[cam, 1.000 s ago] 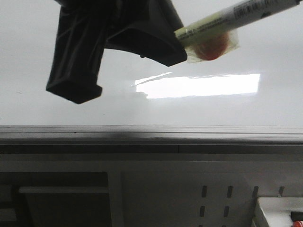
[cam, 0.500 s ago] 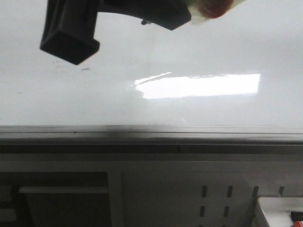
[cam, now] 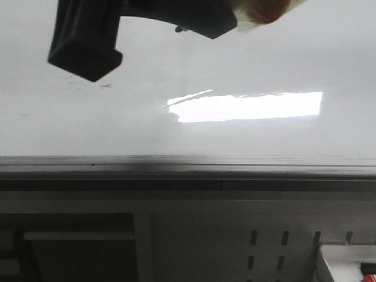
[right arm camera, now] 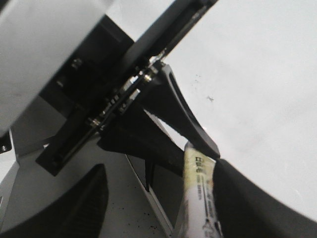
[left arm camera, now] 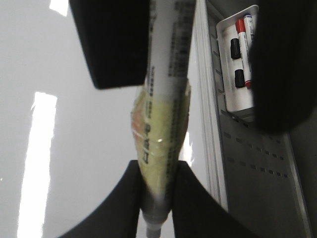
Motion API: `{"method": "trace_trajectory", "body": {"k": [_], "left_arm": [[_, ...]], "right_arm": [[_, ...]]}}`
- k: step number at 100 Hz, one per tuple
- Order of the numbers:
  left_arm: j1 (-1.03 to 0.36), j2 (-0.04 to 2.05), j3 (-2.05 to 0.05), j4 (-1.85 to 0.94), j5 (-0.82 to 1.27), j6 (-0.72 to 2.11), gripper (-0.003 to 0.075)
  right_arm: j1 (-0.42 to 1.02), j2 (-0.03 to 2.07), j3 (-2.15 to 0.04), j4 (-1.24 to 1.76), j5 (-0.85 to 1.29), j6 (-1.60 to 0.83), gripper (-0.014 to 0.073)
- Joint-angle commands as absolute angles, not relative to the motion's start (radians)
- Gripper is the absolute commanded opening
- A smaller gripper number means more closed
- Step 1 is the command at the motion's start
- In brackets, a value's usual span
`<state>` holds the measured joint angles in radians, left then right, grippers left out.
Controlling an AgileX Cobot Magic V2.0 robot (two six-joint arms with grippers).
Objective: Write number 4 on whiteboard
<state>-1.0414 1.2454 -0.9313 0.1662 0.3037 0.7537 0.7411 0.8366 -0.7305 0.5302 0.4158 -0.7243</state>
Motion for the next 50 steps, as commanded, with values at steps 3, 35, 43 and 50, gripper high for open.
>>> {"method": "trace_trajectory", "body": {"k": [3,35,43,50], "left_arm": [[-1.049,1.216,-0.969,0.157,0.225,0.747,-0.0020],[-1.049,1.216,-0.969,0.153,0.225,0.747,-0.0020],[-1.049,1.216,-0.969,0.153,0.225,0.747,-0.0020],[-1.049,1.216,-0.969,0.153,0.225,0.747,-0.0020]], "right_arm": [[0.745,0.865,-0.768,0.555,0.325,-0.734,0.0409],[0.745,0.898,-0.768,0.555,0.313,-0.734,0.0379],[0.745,0.900,-0.768,0.555,0.313,-0.734,0.0292],[0.745,0.901,-0.768,0.555,0.315,-0.734,0.0181]]}}
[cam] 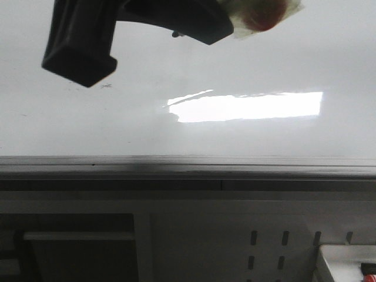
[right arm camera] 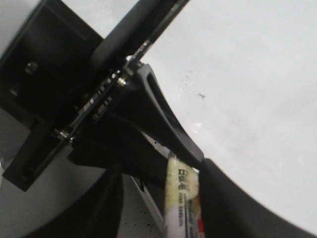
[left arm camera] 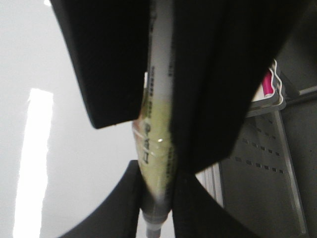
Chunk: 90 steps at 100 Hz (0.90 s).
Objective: Write number 4 on whiteboard
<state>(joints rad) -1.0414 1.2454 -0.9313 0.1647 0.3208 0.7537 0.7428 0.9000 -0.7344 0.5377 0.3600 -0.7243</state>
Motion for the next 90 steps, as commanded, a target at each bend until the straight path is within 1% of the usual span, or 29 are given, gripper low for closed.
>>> {"method": "trace_trajectory", "body": {"k": [1,8,17,20,53,64,69,74,81,86,90], "left_arm": [[-1.049,1.216,-0.969,0.153,0.225,0.747,-0.0020],[-1.049,1.216,-0.969,0.153,0.225,0.747,-0.0020],[-1.049,1.216,-0.969,0.153,0.225,0.747,-0.0020],[-1.049,1.216,-0.969,0.153,0.225,0.747,-0.0020],[-1.049,1.216,-0.969,0.139,0.225,0.745,-0.0020],[-1.049,1.216,-0.969,0.114,0.225,0.745,-0.0013],[-1.049,1.216,-0.969,0.097,0.225,0.743,0.0017],[-1.049,1.216,-0.969,0.073,0.228,0.743,0.0072],[-1.049,1.216,-0.969,0.050,0.237,0.743,0.0188],[-1.049,1.216,-0.969,0.035,0.243,0.743,0.0304],[-1.049,1.216,-0.969,0.028,0.246,0.743,0.0378]], "right_arm": [[0.745,0.902,-0.768,0.555,0.317,-0.734,0.0159],[0.745,0.902,-0.768,0.555,0.317,-0.734,0.0055],[0.745,0.902,-0.768,0.555,0.319,-0.734,-0.0051],[0.745,0.902,-0.768,0.555,0.321,-0.734,-0.0074],[0.745,0.902,-0.766,0.555,0.332,-0.734,-0.0072],[0.745,0.902,-0.734,0.555,0.325,-0.734,-0.0072],[0.745,0.902,-0.715,0.555,0.316,-0.734,-0.0071],[0.745,0.902,-0.692,0.555,0.302,-0.734,-0.0071],[0.745,0.902,-0.665,0.555,0.283,-0.734,-0.0071],[0.745,0.902,-0.653,0.555,0.278,-0.734,-0.0071],[0.745,0.902,-0.652,0.555,0.278,-0.734,-0.0071]]}}
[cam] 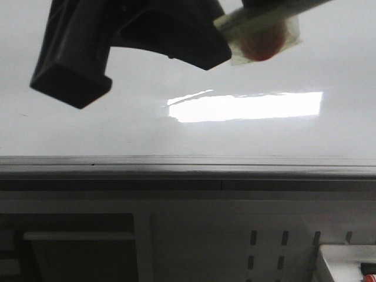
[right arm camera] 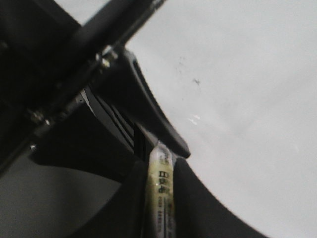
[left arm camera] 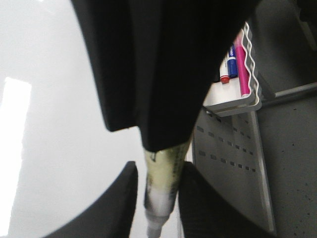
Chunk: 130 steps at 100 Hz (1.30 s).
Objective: Write number 4 on whiteboard
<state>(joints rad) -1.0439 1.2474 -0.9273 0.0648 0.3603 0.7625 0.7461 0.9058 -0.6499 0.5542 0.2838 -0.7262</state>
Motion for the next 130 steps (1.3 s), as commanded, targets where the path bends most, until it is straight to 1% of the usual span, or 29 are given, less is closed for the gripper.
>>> {"method": "trace_trajectory", "body": {"k": [1,6,10,13,21,28,38,52,61,77,92,106,130], "left_arm": [[-1.049,1.216,-0.969,0.027,0.248,0.743,0.0405],[-1.049,1.216,-0.969,0.025,0.254,0.743,0.0482],[-1.049,1.216,-0.969,0.025,0.261,0.743,0.0519],[-1.049,1.211,-0.969,0.022,0.266,0.741,0.0529],[-1.049,1.189,-0.969,0.017,0.283,0.714,0.0518],[-1.038,1.154,-0.969,0.000,0.285,0.613,0.0477],[-0.994,1.086,-0.960,0.000,0.290,0.475,0.0382],[-0.868,0.962,-0.880,-0.009,0.293,0.333,0.0256],[-0.763,0.865,-0.777,-0.021,0.293,0.258,0.0197],[-0.626,0.665,-0.602,-0.074,0.291,0.222,0.0100],[-0.582,0.528,-0.491,-0.106,0.260,0.222,-0.0015],[-0.584,0.478,-0.434,-0.137,0.185,0.222,-0.0020],[-0.584,0.481,-0.433,-0.147,0.144,0.222,-0.0020]], "right_arm": [[0.745,0.902,-0.652,0.555,0.278,-0.734,-0.0071],[0.745,0.902,-0.652,0.555,0.273,-0.734,-0.0071],[0.745,0.902,-0.652,0.555,0.268,-0.734,-0.0071],[0.745,0.902,-0.652,0.555,0.267,-0.734,-0.0072],[0.745,0.902,-0.652,0.555,0.265,-0.734,-0.0072],[0.745,0.893,-0.652,0.555,0.265,-0.734,-0.0071],[0.745,0.872,-0.652,0.553,0.248,-0.734,-0.0071],[0.745,0.851,-0.647,0.528,0.223,-0.734,-0.0061],[0.745,0.841,-0.618,0.525,0.191,-0.734,-0.0061],[0.745,0.834,-0.534,0.525,0.048,-0.734,-0.0062],[0.745,0.871,-0.519,0.525,-0.074,-0.734,-0.0066],[0.743,0.943,-0.542,0.525,-0.165,-0.734,-0.0066],[0.741,1.085,-0.631,0.525,-0.204,-0.734,-0.0066]]}}
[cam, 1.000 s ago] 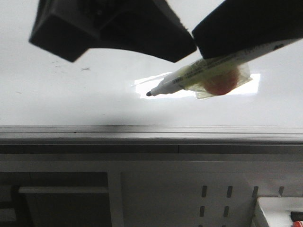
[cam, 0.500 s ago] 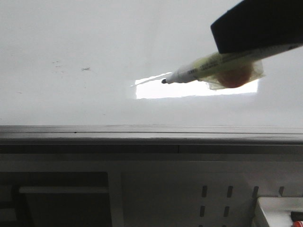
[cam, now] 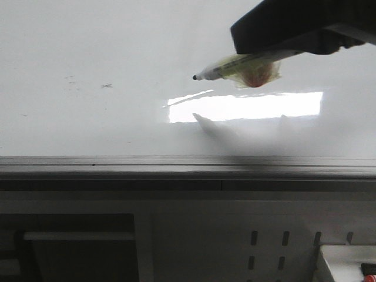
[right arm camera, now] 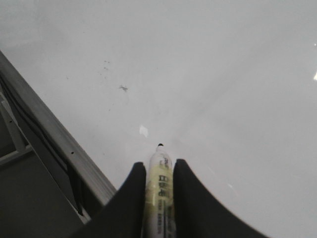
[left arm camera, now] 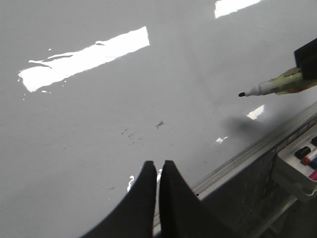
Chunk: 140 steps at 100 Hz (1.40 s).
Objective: Write number 4 on whiteboard
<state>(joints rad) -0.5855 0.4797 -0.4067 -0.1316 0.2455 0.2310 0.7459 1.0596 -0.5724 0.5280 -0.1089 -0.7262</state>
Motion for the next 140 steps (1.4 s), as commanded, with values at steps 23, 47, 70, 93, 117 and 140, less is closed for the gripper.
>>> {"method": "trace_trajectory", "body": {"k": [23,47,70,93,117,140], "left_arm": [[-0.584,0.481,-0.433,-0.147,0.144,0.222,-0.0020],[-0.584,0.481,-0.433,-0.147,0.144,0.222,-0.0020],[-0.584,0.481,-0.433,-0.147,0.142,0.222,-0.0020],[-0.584,0.481,-0.433,-0.147,0.142,0.222,-0.0020],[-0.584,0.481,-0.433,-0.147,0.142,0.222,-0.0020],[-0.584,0.481,-0.433,-0.147,0.142,0.222,-0.0020]], "right_arm": [[0.676,1.137,-0.648,0.525,-0.255,-0.734,-0.0064],[0.636,1.138,-0.648,0.527,-0.252,-0.734,-0.0064],[0.636,1.157,-0.648,0.529,-0.197,-0.734,-0.0064],[0.678,1.202,-0.650,0.535,-0.143,-0.734,-0.0064],[0.708,1.209,-0.650,0.535,-0.135,-0.734,-0.0064],[0.708,1.209,-0.650,0.535,-0.131,-0.734,-0.0064]]}}
